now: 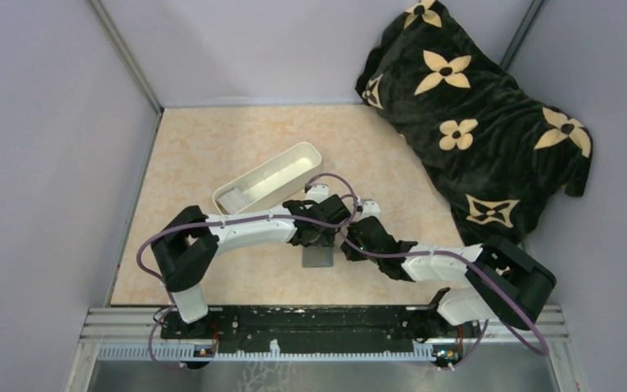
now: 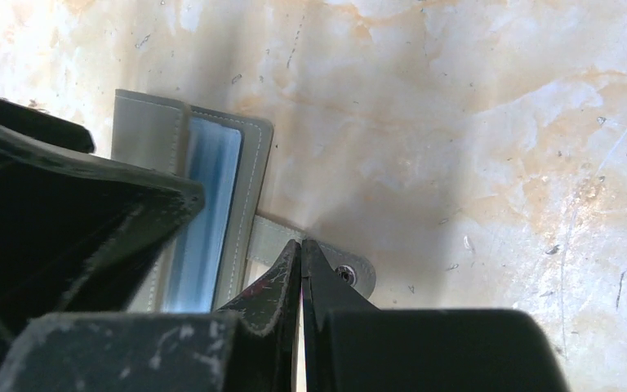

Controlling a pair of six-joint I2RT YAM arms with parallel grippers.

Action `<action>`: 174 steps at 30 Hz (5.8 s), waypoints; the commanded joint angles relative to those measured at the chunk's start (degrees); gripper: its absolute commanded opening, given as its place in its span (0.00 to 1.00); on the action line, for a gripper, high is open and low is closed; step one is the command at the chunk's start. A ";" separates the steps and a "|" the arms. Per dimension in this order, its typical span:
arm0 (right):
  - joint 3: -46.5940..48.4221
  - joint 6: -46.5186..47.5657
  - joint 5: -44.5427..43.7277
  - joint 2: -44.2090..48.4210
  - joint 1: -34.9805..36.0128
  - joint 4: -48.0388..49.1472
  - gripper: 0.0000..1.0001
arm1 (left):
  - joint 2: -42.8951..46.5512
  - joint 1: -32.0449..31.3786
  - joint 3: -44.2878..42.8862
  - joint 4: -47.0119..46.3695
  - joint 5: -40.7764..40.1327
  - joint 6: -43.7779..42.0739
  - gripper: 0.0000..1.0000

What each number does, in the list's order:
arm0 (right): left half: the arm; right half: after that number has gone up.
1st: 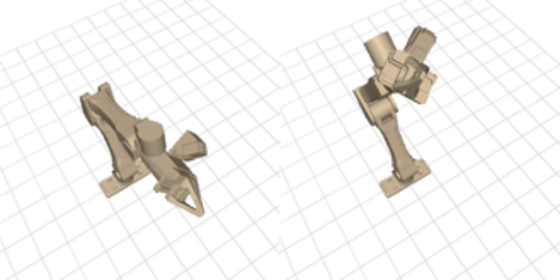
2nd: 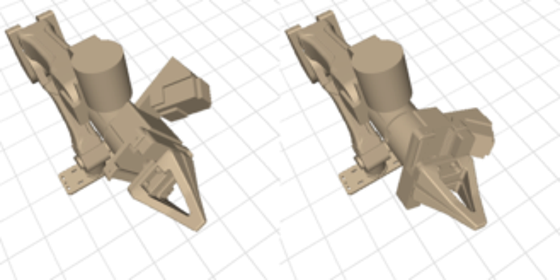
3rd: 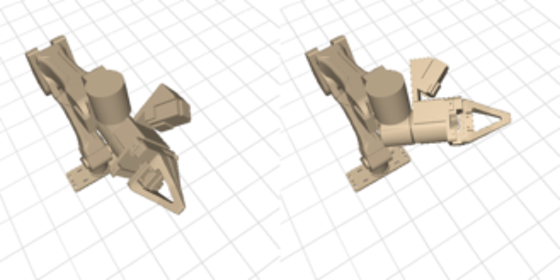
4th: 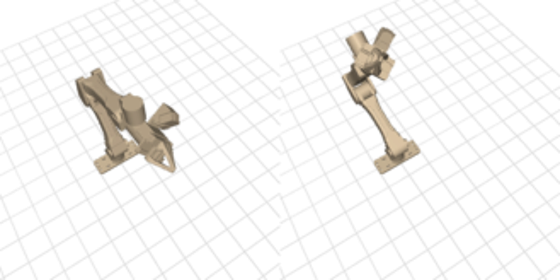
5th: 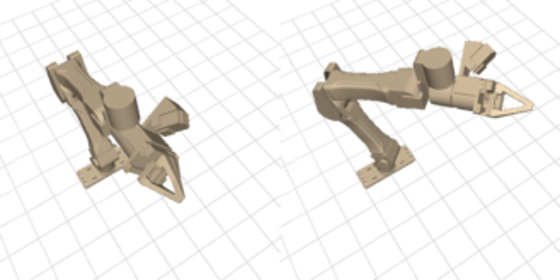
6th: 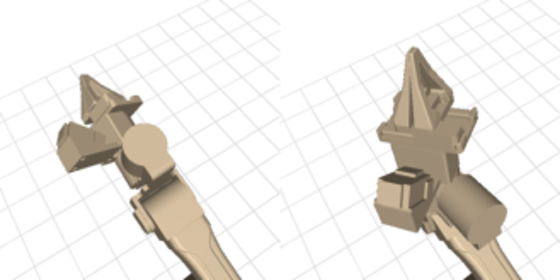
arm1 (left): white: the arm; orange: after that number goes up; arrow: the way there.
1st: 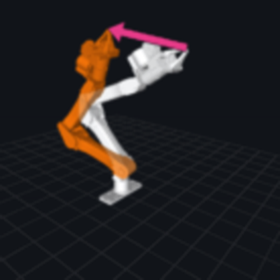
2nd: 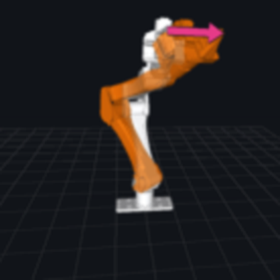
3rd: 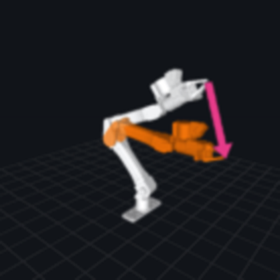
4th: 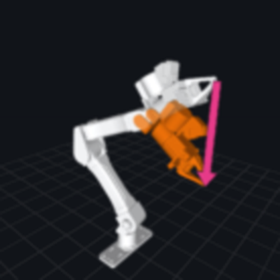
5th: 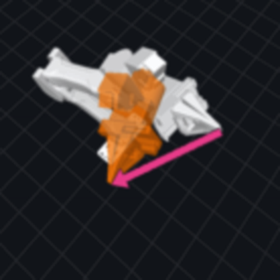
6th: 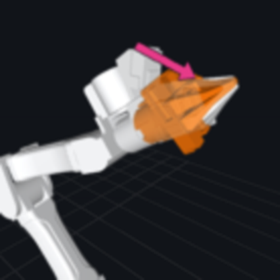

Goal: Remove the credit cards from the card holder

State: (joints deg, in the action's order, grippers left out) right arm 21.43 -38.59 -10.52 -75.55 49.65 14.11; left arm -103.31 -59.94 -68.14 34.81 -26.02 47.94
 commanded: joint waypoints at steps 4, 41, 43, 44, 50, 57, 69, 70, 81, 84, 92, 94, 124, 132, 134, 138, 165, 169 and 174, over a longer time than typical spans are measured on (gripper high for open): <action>-0.30 1.09 0.35 -2.78 0.37 -3.23 0.01 | 3.64 1.23 0.56 8.17 -4.72 0.02 0.76; 5.59 5.65 1.49 2.99 2.27 -9.88 0.01 | 9.01 1.23 18.53 5.35 -0.31 5.57 0.76; 6.29 5.94 1.03 3.48 2.37 -10.70 0.01 | 8.83 1.23 18.40 4.86 -0.12 5.27 0.76; 6.64 6.10 0.66 3.68 2.46 -11.27 0.01 | 8.89 1.23 18.25 4.67 -0.08 5.05 0.76; 8.54 6.79 -0.30 5.60 3.00 -12.97 0.01 | 9.60 1.23 18.01 4.48 -0.37 4.33 0.76; 10.19 7.44 -0.52 5.62 3.53 -13.85 0.01 | 10.20 1.23 17.99 4.47 -0.44 4.24 0.76; 11.27 7.26 0.78 1.18 5.74 -11.16 0.01 | 10.58 1.23 18.17 4.25 -0.18 4.04 0.76; 11.28 7.12 1.07 0.51 5.86 -10.67 0.01 | 10.58 1.23 18.21 4.22 -0.08 4.07 0.76; 11.85 6.27 2.94 -3.28 7.56 -7.50 0.01 | 10.83 1.18 18.63 3.44 0.55 4.14 0.76; 12.35 6.20 3.75 -3.46 7.76 -7.01 0.02 | 11.17 1.18 18.82 2.77 1.19 3.88 0.76; 12.76 6.45 0.04 0.47 7.78 -10.99 0.01 | 11.99 1.14 19.34 2.65 1.10 4.17 0.75; 12.89 6.66 -0.46 1.67 7.78 -12.12 0.01 | 11.85 1.14 19.43 2.44 1.28 4.03 0.75; 15.12 7.49 0.54 5.13 8.23 -13.44 0.01 | 11.28 1.14 19.20 1.85 1.32 3.81 0.76; 16.29 8.23 -0.73 8.99 8.27 -15.99 0.08 | 14.81 1.14 18.56 2.60 1.30 3.82 0.95; 16.35 8.35 -0.94 9.03 8.28 -16.40 0.09 | 15.79 1.09 18.15 2.68 1.15 3.82 0.95; 15.70 8.06 -2.06 8.68 8.27 -16.64 0.11 | 16.37 1.06 16.86 3.36 0.83 3.51 0.94; 9.16 7.20 -3.07 2.58 3.19 -14.93 0.11 | 17.68 0.79 16.37 4.93 0.01 3.65 0.94; 8.96 7.01 -3.24 2.80 2.99 -14.75 0.12 | 17.79 0.79 16.58 5.00 0.03 3.82 0.94; 8.54 6.86 -3.51 3.03 2.23 -15.07 0.14 | 17.87 0.79 16.61 4.94 0.02 3.87 0.94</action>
State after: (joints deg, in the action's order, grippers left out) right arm 30.65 -31.24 -13.26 -72.88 52.69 -2.79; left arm -87.09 -58.78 -50.65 38.98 -25.67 51.22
